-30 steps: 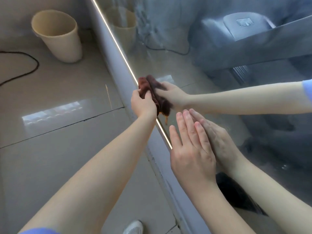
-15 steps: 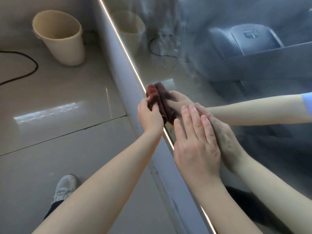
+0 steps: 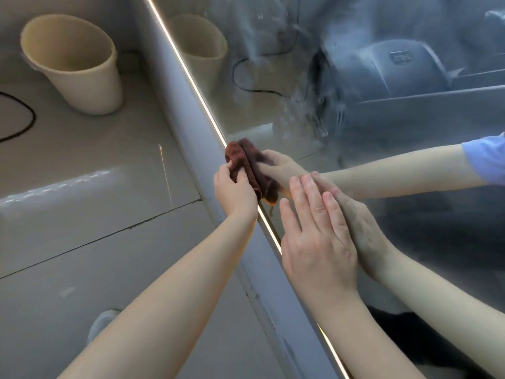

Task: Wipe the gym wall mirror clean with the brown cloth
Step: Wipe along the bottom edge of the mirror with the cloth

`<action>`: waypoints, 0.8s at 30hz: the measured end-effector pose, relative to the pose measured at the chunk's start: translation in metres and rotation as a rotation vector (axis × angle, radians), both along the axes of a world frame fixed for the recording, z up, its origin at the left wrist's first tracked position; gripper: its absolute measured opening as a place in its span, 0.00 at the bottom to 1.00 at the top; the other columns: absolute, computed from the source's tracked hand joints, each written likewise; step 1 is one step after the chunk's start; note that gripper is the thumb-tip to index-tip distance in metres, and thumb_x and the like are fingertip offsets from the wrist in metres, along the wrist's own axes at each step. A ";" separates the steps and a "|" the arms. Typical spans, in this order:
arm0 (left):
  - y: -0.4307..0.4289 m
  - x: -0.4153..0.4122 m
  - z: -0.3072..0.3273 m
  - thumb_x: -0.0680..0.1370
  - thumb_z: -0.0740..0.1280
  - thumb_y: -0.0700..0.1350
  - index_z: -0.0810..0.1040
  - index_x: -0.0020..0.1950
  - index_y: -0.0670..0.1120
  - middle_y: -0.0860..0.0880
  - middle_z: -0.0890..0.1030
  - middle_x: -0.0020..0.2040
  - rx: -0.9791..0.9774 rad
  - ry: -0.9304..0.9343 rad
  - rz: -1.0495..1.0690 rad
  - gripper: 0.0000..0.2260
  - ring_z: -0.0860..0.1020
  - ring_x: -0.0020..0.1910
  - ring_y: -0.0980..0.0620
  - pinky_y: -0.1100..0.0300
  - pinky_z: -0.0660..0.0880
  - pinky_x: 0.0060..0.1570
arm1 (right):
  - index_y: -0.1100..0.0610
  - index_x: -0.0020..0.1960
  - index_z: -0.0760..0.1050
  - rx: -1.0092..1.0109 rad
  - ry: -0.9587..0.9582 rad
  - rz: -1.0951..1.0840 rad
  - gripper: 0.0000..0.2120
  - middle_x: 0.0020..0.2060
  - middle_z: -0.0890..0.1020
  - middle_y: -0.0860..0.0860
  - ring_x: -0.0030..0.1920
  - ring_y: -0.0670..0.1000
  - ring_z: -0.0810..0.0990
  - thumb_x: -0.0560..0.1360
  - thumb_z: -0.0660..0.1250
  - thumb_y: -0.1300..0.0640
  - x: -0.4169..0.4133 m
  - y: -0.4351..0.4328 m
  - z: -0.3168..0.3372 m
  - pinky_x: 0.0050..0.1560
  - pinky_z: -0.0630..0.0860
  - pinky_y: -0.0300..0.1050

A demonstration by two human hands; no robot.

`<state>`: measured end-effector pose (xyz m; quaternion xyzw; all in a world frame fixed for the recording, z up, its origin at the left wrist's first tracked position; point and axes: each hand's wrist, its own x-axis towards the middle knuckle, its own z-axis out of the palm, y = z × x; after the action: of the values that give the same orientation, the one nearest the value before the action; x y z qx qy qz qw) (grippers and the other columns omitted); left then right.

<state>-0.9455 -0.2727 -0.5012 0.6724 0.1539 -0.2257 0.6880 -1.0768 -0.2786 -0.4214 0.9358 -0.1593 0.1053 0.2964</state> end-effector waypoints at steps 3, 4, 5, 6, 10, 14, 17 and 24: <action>0.000 0.016 0.000 0.82 0.61 0.42 0.77 0.54 0.47 0.46 0.79 0.56 0.005 -0.021 -0.006 0.06 0.78 0.55 0.47 0.46 0.75 0.62 | 0.60 0.66 0.76 -0.010 -0.005 0.005 0.20 0.72 0.71 0.59 0.74 0.56 0.62 0.75 0.62 0.61 0.014 -0.002 -0.001 0.76 0.48 0.50; 0.000 0.022 0.000 0.83 0.61 0.42 0.77 0.55 0.47 0.46 0.79 0.57 0.005 -0.027 -0.014 0.06 0.78 0.55 0.47 0.47 0.75 0.62 | 0.61 0.66 0.76 -0.013 -0.008 0.006 0.20 0.72 0.70 0.59 0.74 0.56 0.62 0.76 0.62 0.61 0.019 -0.003 -0.001 0.76 0.48 0.50; 0.000 0.028 0.002 0.83 0.61 0.42 0.77 0.56 0.46 0.46 0.79 0.57 0.007 -0.032 -0.024 0.07 0.78 0.55 0.48 0.48 0.75 0.63 | 0.61 0.66 0.76 -0.013 -0.012 0.005 0.19 0.72 0.70 0.59 0.74 0.56 0.62 0.76 0.62 0.61 0.025 -0.003 -0.001 0.76 0.49 0.50; -0.001 0.032 0.003 0.83 0.61 0.42 0.77 0.57 0.46 0.46 0.79 0.57 0.006 -0.036 -0.032 0.07 0.78 0.55 0.48 0.48 0.75 0.63 | 0.61 0.66 0.76 -0.012 -0.018 0.005 0.19 0.72 0.71 0.59 0.74 0.56 0.62 0.76 0.62 0.61 0.031 -0.004 -0.001 0.76 0.49 0.50; 0.000 0.043 0.008 0.83 0.62 0.42 0.78 0.55 0.46 0.47 0.78 0.56 -0.018 -0.046 -0.054 0.05 0.78 0.54 0.49 0.48 0.75 0.61 | 0.61 0.65 0.77 -0.012 -0.018 -0.001 0.19 0.71 0.72 0.59 0.73 0.55 0.64 0.75 0.62 0.61 0.055 -0.007 -0.001 0.76 0.50 0.50; 0.002 0.060 0.013 0.82 0.63 0.41 0.75 0.49 0.50 0.49 0.77 0.54 -0.035 -0.094 -0.089 0.05 0.77 0.53 0.50 0.49 0.75 0.61 | 0.61 0.65 0.77 -0.031 -0.013 0.001 0.19 0.71 0.72 0.58 0.74 0.55 0.64 0.76 0.60 0.61 0.078 -0.011 -0.001 0.76 0.50 0.50; 0.004 0.072 0.017 0.82 0.63 0.41 0.73 0.45 0.54 0.48 0.77 0.54 -0.028 -0.113 -0.134 0.09 0.77 0.53 0.49 0.45 0.76 0.60 | 0.61 0.66 0.76 -0.059 -0.013 -0.008 0.19 0.71 0.72 0.58 0.73 0.55 0.67 0.78 0.55 0.62 0.091 -0.013 -0.002 0.76 0.52 0.50; 0.003 0.100 0.027 0.82 0.62 0.42 0.75 0.49 0.49 0.46 0.75 0.54 -0.024 -0.130 -0.157 0.04 0.78 0.49 0.50 0.46 0.77 0.57 | 0.61 0.66 0.76 -0.101 -0.056 -0.011 0.20 0.71 0.72 0.57 0.74 0.55 0.65 0.79 0.53 0.63 0.114 -0.015 -0.004 0.76 0.52 0.50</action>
<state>-0.8451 -0.2695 -0.4743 0.6873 0.0529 -0.2368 0.6846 -0.9625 -0.2940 -0.4252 0.9155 -0.1671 0.1375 0.3392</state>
